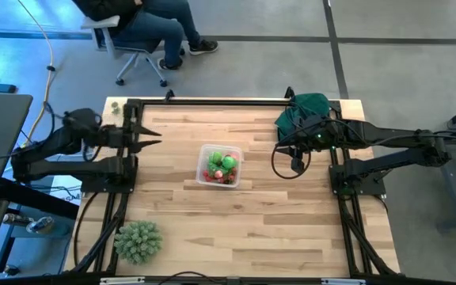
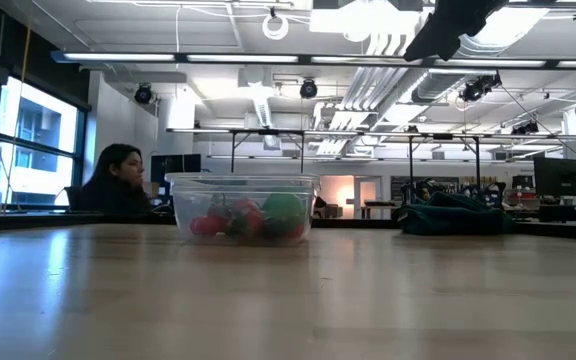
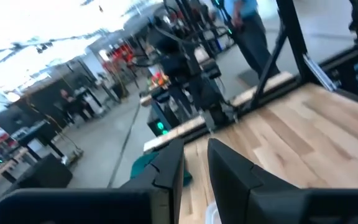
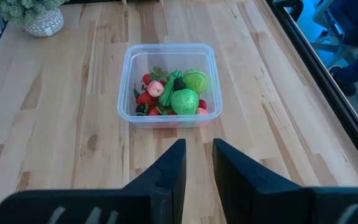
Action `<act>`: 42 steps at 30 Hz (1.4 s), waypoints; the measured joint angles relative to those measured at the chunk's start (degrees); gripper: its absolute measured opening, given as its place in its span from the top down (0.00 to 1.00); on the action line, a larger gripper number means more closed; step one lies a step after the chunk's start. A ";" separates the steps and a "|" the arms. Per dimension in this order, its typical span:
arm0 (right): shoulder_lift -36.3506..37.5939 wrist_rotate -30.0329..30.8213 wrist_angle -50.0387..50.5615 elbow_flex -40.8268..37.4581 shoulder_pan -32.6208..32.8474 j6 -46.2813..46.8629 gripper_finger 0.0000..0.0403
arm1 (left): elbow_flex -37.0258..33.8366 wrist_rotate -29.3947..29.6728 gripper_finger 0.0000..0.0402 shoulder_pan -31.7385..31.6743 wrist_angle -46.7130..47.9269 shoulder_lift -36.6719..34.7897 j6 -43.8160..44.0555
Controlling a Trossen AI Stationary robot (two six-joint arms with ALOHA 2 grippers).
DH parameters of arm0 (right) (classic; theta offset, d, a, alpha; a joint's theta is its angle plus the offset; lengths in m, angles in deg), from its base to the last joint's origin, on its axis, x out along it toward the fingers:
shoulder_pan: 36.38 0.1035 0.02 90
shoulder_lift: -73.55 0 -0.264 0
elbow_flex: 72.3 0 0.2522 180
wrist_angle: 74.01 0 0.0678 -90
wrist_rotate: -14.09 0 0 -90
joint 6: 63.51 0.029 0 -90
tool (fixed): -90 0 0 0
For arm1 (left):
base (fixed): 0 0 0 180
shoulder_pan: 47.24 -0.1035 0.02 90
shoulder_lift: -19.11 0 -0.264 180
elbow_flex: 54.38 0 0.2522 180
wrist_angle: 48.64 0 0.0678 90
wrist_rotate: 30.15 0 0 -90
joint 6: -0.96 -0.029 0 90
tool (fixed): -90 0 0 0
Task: Pick and placing Produce into tupperware
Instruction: Return to Home Position
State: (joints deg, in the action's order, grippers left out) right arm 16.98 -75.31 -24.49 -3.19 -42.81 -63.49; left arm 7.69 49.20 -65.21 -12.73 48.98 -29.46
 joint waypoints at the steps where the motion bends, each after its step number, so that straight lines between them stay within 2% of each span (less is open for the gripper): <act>1: 0.00 0.00 -0.01 0.00 0.00 0.00 0.83 | -1.52 0.05 0.84 0.00 -0.72 -1.99 0.59; 15: 0.00 0.00 0.00 0.00 0.02 0.00 0.83 | -15.03 1.14 0.85 -0.02 -3.18 -22.31 5.43; 21: 0.00 0.00 -0.01 0.00 0.02 0.00 0.83 | -21.42 0.63 0.85 -0.02 -8.91 -29.72 7.20; 25: 0.00 0.00 -0.01 0.00 0.00 0.00 0.83 | -23.36 0.56 0.85 -0.02 -10.34 -29.07 7.79; 33: 0.00 0.18 -0.01 0.00 -0.02 0.02 0.83 | -34.01 -0.55 0.85 0.00 -29.73 -28.55 9.87; 37: -0.01 2.00 -1.21 0.00 -0.02 0.09 0.83 | -40.14 -0.67 0.85 0.00 -36.13 -28.48 9.94; 42: -0.01 2.33 -2.03 0.00 -0.02 0.02 0.83 | -44.34 -0.16 0.85 0.00 -37.41 -28.48 10.24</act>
State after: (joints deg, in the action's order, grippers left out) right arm 16.97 -72.98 -26.51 -3.19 -42.84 -63.47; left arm -36.66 49.04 -65.22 -50.14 20.50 -19.22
